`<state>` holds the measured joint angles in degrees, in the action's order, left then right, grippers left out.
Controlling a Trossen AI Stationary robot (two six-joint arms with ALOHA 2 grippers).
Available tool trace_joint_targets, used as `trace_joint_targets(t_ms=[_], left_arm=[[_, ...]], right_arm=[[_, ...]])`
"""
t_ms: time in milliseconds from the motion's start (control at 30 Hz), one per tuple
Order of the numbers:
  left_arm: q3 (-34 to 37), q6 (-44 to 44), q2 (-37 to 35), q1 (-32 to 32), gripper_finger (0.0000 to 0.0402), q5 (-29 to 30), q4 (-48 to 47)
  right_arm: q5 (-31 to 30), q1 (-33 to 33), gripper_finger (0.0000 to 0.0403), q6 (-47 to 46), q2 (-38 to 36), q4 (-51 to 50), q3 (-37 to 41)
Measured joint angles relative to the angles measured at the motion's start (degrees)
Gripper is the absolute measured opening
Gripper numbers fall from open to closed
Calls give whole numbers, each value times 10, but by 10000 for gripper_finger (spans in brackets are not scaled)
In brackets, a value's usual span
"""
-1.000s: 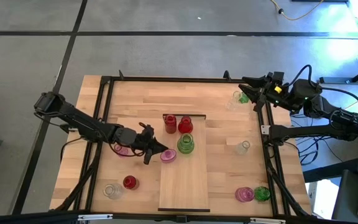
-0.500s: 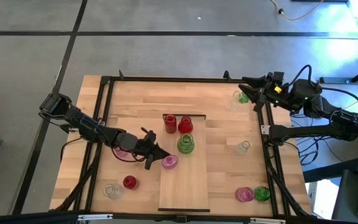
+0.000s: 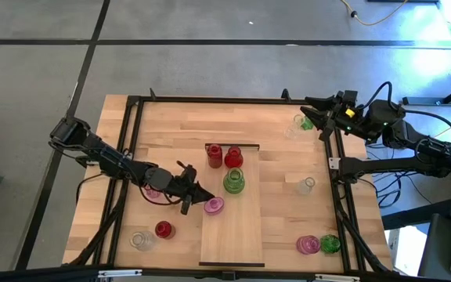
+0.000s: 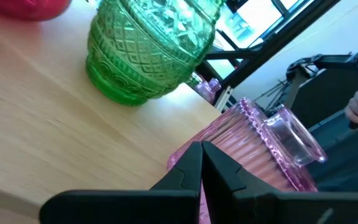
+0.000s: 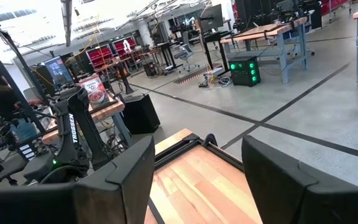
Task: Sort vases onto shelf
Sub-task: Put the top left pink vase on the shelf, then put the top pink vase on the shelf aligned with the other pink vase
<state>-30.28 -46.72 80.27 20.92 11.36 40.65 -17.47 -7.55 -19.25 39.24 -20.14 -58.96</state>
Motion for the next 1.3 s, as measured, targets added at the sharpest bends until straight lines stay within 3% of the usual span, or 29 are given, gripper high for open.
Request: trace_joint_targets(t_ms=[200, 467, 667, 1000, 1167, 1300], left_arm=[[0, -7, 0, 0, 0, -7, -2], [-1, 6, -28, 10, 0, 171, -114], [0, 12, -139, 43, 0, 296, -257], [-1, 38, -371, 130, 0, 396, -442], [-73, -26, -430, 152, 0, 412, -675], [-197, -109, -415, 141, 0, 352, -924]], right_arm=[[0, 0, 223, 0, 0, 0, 0], [22, 0, 223, 0, 0, -1, 0], [67, 0, 223, -4, 0, 9, 0], [69, 0, 223, -32, 35, 47, 0], [58, 0, 223, -32, 69, 116, 0], [52, 0, 223, -32, 101, 164, 0]])
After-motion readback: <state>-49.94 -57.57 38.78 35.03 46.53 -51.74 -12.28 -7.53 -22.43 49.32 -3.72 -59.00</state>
